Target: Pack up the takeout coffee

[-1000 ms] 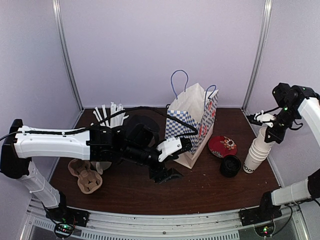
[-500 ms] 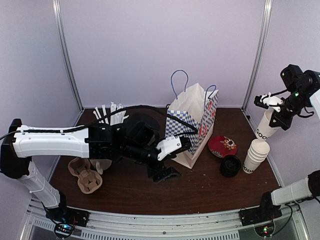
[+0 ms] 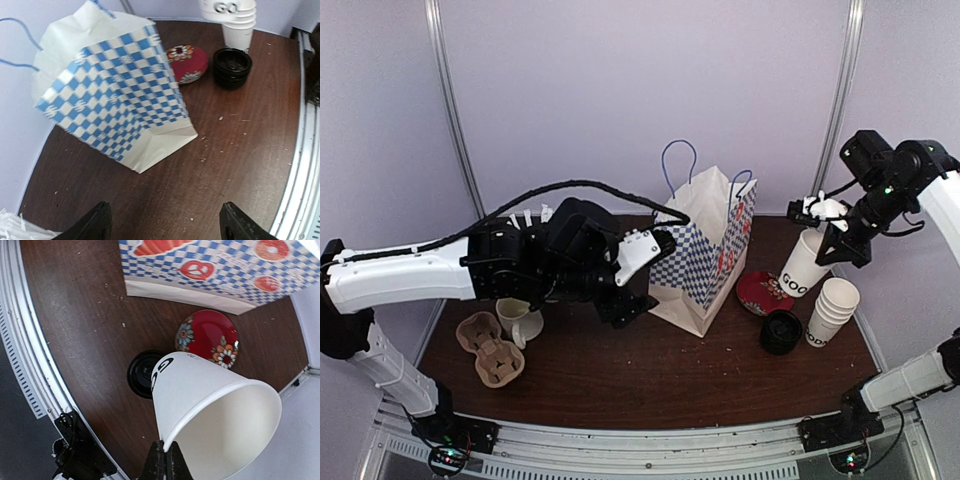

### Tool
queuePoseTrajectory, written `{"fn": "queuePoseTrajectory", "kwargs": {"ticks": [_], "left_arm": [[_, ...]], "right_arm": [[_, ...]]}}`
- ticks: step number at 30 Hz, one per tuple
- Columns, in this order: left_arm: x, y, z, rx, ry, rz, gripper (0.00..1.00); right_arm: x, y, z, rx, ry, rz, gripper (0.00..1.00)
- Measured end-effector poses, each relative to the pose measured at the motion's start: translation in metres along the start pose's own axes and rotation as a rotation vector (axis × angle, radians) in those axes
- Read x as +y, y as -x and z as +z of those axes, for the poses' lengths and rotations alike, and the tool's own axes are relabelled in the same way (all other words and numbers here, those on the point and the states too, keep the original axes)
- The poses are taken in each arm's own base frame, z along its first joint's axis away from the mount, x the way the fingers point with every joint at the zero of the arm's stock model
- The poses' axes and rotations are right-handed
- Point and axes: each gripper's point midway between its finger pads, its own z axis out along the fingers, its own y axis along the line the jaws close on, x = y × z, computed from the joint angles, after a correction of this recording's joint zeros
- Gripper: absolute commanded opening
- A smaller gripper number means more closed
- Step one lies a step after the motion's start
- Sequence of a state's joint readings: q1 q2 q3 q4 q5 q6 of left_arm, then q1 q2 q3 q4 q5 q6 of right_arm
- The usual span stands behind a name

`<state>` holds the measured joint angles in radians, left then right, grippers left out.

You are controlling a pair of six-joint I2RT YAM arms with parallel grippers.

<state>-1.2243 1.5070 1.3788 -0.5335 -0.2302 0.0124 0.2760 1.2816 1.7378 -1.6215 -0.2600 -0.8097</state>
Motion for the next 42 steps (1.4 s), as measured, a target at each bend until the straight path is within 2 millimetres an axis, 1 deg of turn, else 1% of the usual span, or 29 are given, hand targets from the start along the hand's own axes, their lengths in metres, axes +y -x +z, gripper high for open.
{"fn": "queuePoseTrajectory", "kwargs": {"ticks": [2,3,6,8,13,17,21,23,25,28,30,31,32,33,36,38,42], "left_arm": [[0.019,-0.003,-0.005,0.003,0.076,-0.039,0.77],[0.029,-0.005,-0.007,0.006,0.113,-0.062,0.77],[0.058,-0.015,-0.018,0.010,0.224,-0.138,0.79],[0.072,-0.019,-0.026,0.002,0.275,-0.180,0.79],[0.091,-0.027,-0.047,-0.026,0.365,-0.247,0.81],[0.110,-0.031,-0.061,-0.053,0.431,-0.313,0.81],[0.131,-0.043,-0.079,-0.072,0.516,-0.370,0.82],[0.138,-0.044,-0.092,-0.092,0.554,-0.390,0.82],[0.144,-0.043,-0.107,-0.123,0.589,-0.409,0.82],[0.153,-0.045,-0.133,-0.174,0.636,-0.435,0.82],[0.157,-0.047,-0.150,-0.204,0.664,-0.451,0.82],[0.159,-0.048,-0.157,-0.215,0.675,-0.458,0.82],[0.161,-0.049,-0.162,-0.226,0.684,-0.464,0.82],[0.163,-0.050,-0.169,-0.236,0.694,-0.470,0.82],[0.166,-0.055,-0.183,-0.259,0.718,-0.483,0.82],[0.167,-0.059,-0.188,-0.266,0.728,-0.486,0.82],[0.167,-0.062,-0.192,-0.264,0.741,-0.479,0.82]], "right_arm": [[0.017,0.009,0.016,0.005,0.065,-0.047,0.00],[0.028,0.016,0.026,0.003,0.097,-0.088,0.00],[0.060,0.034,0.045,-0.004,0.163,-0.198,0.00],[0.082,0.044,0.055,-0.006,0.195,-0.275,0.00],[0.143,0.072,0.079,-0.023,0.247,-0.499,0.00],[0.177,0.096,0.104,-0.019,0.262,-0.618,0.00],[0.207,0.124,0.131,-0.004,0.270,-0.706,0.00],[0.222,0.142,0.146,-0.009,0.270,-0.742,0.00],[0.235,0.154,0.160,-0.014,0.262,-0.769,0.00],[0.249,0.171,0.185,-0.006,0.235,-0.797,0.00],[0.257,0.186,0.196,-0.004,0.218,-0.798,0.00],[0.260,0.197,0.202,-0.009,0.204,-0.796,0.00],[0.259,0.215,0.201,-0.040,0.178,-0.782,0.00],[0.262,0.217,0.210,-0.029,0.178,-0.782,0.00],[0.264,0.232,0.214,-0.040,0.150,-0.773,0.00],[0.264,0.238,0.215,-0.045,0.138,-0.770,0.00],[0.263,0.236,0.218,-0.026,0.128,-0.771,0.00]]}}
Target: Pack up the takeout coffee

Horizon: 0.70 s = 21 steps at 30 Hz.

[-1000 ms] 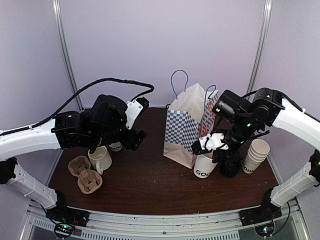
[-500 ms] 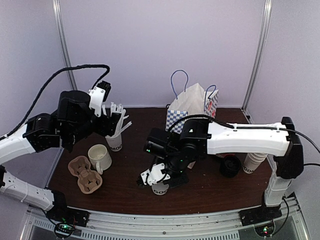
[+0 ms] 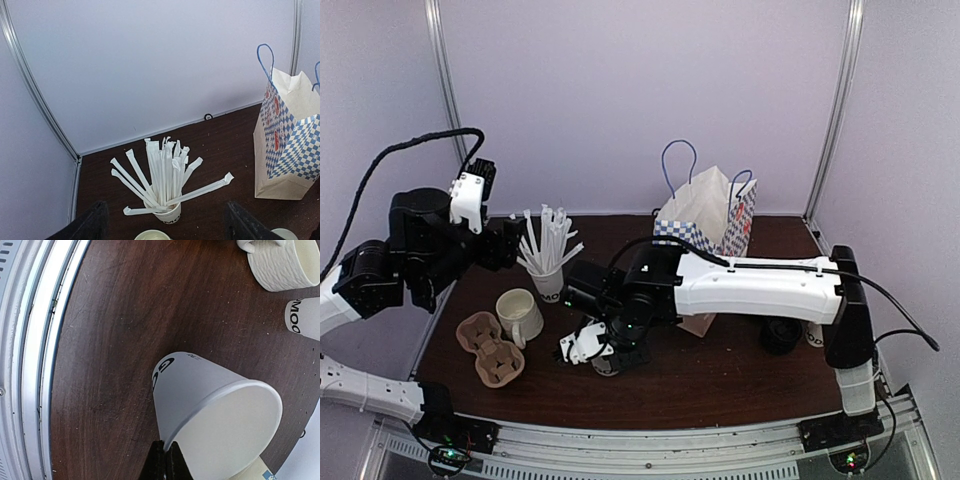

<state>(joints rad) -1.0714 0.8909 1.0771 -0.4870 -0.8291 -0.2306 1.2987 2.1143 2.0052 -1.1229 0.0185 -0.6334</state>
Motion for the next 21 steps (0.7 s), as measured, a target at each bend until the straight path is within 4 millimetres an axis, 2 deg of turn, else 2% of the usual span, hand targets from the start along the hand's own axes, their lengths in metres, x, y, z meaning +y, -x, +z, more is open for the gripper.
{"fn": "queuePoseTrajectory", "kwargs": {"ticks": [14,21], "left_arm": [[-0.011,-0.011,0.010,0.036,-0.002,0.047,0.82],[-0.013,-0.013,0.011,0.041,-0.012,0.050,0.82]], "right_arm": [[0.009,-0.006,0.005,0.039,0.026,-0.002,0.04],[0.011,-0.007,0.006,0.045,0.033,-0.002,0.19]]}}
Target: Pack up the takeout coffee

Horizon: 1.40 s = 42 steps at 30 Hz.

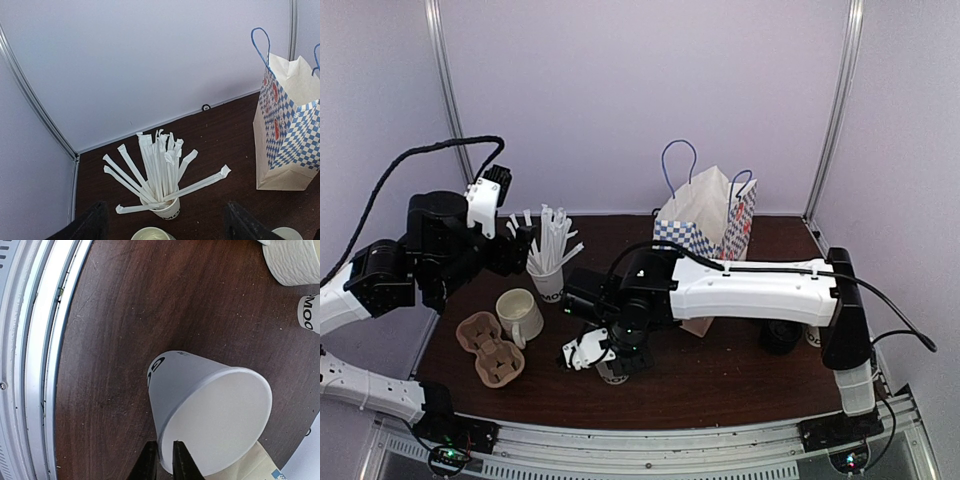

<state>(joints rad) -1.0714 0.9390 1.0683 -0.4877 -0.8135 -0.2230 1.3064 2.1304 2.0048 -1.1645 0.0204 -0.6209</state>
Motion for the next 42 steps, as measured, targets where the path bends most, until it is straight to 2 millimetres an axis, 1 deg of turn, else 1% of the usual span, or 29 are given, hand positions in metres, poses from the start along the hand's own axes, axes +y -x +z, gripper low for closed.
{"fn": "queuePoseTrajectory", "kwargs": {"ticks": [5,8,10,11,13,16,17,18,20,21,23,24,26,28,30,33,36,39,42], "left_arm": [[-0.002,-0.001,0.001,0.004,-0.006,0.005,0.82],[-0.005,-0.003,0.004,0.012,-0.009,0.013,0.82],[-0.009,-0.005,0.006,0.021,-0.018,0.025,0.82],[-0.012,-0.006,0.007,0.025,-0.024,0.035,0.82],[-0.017,-0.007,0.011,0.034,-0.035,0.058,0.82],[-0.031,-0.007,0.017,0.049,-0.073,0.099,0.80],[-0.035,-0.007,0.019,0.054,-0.086,0.111,0.80],[-0.041,-0.009,0.021,0.059,-0.107,0.123,0.80],[-0.053,-0.012,0.023,0.069,-0.157,0.151,0.80],[-0.061,-0.014,0.025,0.073,-0.191,0.165,0.80],[-0.074,-0.016,0.026,0.073,-0.246,0.184,0.80],[-0.081,-0.017,0.026,0.071,-0.275,0.190,0.80],[-0.094,-0.019,0.028,0.068,-0.329,0.208,0.80],[-0.104,-0.022,0.031,0.070,-0.362,0.225,0.80],[-0.115,-0.027,0.036,0.079,-0.384,0.243,0.80],[-0.126,-0.038,0.044,0.101,-0.403,0.283,0.80],[-0.136,-0.049,0.050,0.125,-0.423,0.323,0.80],[-0.142,-0.055,0.052,0.136,-0.443,0.340,0.82],[-0.145,-0.051,0.052,0.121,-0.454,0.333,0.84]], "right_arm": [[0.002,-0.002,0.002,0.012,0.009,-0.001,0.24],[0.004,-0.006,0.001,0.024,0.018,-0.004,0.33],[0.005,-0.008,-0.005,0.026,0.020,-0.008,0.42],[0.005,-0.010,-0.011,0.020,0.016,-0.007,0.46],[0.006,-0.015,-0.029,-0.002,0.008,0.004,0.53],[0.012,-0.033,-0.072,-0.078,-0.001,0.025,0.56],[0.014,-0.045,-0.088,-0.102,-0.006,0.037,0.56],[0.015,-0.058,-0.099,-0.119,-0.014,0.055,0.56],[0.017,-0.089,-0.113,-0.138,-0.026,0.098,0.53],[0.019,-0.111,-0.116,-0.134,-0.024,0.133,0.52],[0.020,-0.151,-0.114,-0.113,-0.009,0.214,0.48],[0.021,-0.167,-0.110,-0.098,-0.003,0.253,0.46],[0.025,-0.208,-0.098,-0.055,0.015,0.363,0.42],[0.032,-0.240,-0.088,-0.016,0.018,0.454,0.40],[0.040,-0.268,-0.081,0.016,-0.001,0.537,0.40],[0.047,-0.302,-0.074,0.063,-0.040,0.627,0.40],[0.051,-0.327,-0.064,0.108,-0.046,0.706,0.41],[0.057,-0.340,-0.054,0.137,-0.028,0.750,0.42],[0.061,-0.342,-0.045,0.153,0.001,0.755,0.41]]}}
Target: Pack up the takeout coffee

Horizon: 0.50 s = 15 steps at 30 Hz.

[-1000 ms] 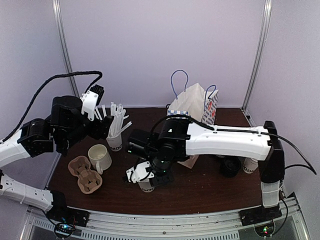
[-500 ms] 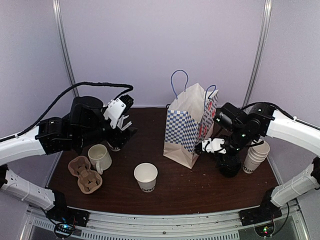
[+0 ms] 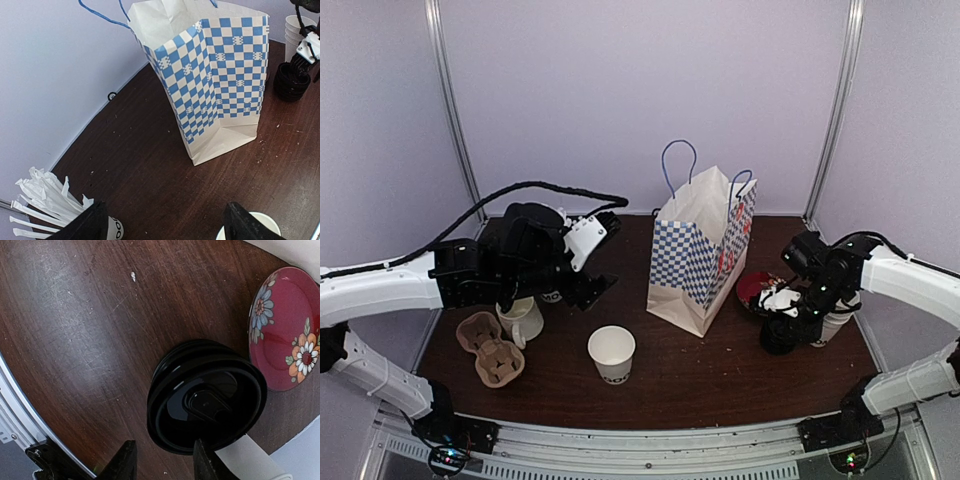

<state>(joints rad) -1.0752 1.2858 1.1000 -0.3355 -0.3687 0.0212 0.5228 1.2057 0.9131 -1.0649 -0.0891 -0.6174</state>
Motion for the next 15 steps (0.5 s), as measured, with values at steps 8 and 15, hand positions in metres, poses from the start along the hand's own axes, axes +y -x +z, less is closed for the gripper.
{"fn": "queuePoseTrajectory", "kwargs": {"ticks": [8,15], "left_arm": [[0.000,0.005,0.000,-0.020,-0.004,-0.012,0.85],[0.000,0.005,0.000,-0.020,-0.003,-0.014,0.85]], "right_arm": [[-0.003,0.007,0.021,0.023,0.024,0.006,0.37],[-0.004,0.009,0.029,0.030,0.034,0.009,0.31]]}}
